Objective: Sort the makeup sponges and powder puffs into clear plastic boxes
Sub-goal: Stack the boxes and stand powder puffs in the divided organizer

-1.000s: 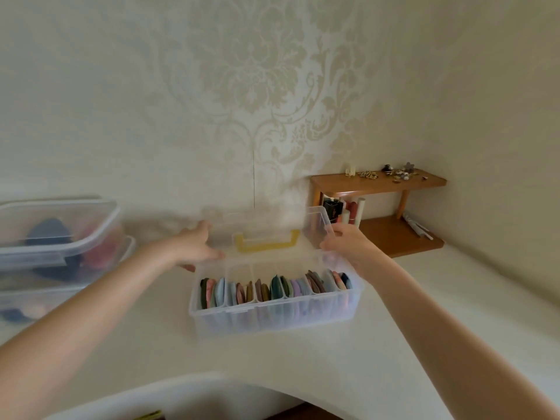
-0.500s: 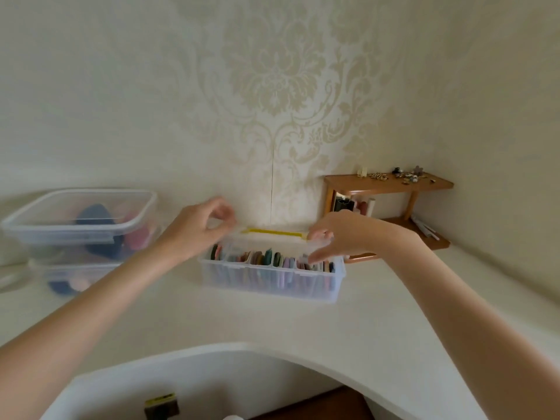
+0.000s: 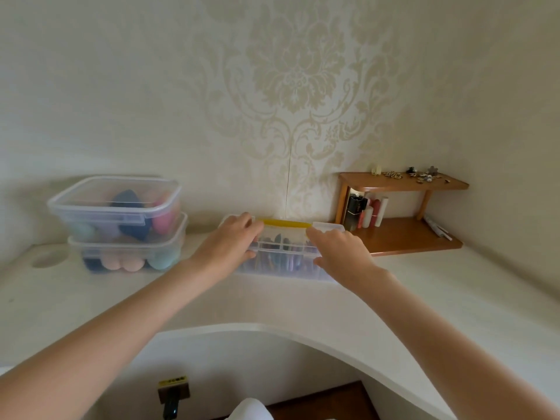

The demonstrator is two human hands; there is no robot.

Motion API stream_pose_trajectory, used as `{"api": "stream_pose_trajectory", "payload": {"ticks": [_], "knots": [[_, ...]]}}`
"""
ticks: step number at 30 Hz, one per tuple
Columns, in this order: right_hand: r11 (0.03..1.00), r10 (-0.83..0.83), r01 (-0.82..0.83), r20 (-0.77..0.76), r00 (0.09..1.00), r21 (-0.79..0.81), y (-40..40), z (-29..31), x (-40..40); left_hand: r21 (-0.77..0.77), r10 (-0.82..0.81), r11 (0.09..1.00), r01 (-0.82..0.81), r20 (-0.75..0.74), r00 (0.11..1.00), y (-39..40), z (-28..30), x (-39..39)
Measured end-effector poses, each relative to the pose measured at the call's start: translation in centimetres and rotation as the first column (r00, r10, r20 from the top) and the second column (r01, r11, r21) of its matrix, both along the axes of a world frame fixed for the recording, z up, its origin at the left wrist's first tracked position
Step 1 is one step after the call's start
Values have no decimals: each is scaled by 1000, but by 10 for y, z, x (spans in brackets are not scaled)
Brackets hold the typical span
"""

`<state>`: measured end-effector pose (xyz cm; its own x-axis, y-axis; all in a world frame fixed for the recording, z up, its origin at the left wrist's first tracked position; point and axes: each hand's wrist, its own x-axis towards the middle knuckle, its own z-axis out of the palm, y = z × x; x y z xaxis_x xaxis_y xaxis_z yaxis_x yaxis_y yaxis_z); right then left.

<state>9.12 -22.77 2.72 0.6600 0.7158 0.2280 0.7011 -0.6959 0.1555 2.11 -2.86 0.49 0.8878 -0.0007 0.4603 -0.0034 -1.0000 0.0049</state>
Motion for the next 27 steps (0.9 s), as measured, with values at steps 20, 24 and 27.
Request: {"api": "stream_pose_trajectory", "payload": {"ticks": [20,24,27], "knots": [[844,468,-108,-623,627,525,173,3,-98,-862,836,426,-275,259,483,127,18,-132],[709,623,41,-653,431,704,184,-8,-105,-985,543,69,-156,-94,835,145,-1,-137],[643,704,56,-618,350,764,184,4,-107,-993,509,93,-74,-16,861,135,7,-134]]}}
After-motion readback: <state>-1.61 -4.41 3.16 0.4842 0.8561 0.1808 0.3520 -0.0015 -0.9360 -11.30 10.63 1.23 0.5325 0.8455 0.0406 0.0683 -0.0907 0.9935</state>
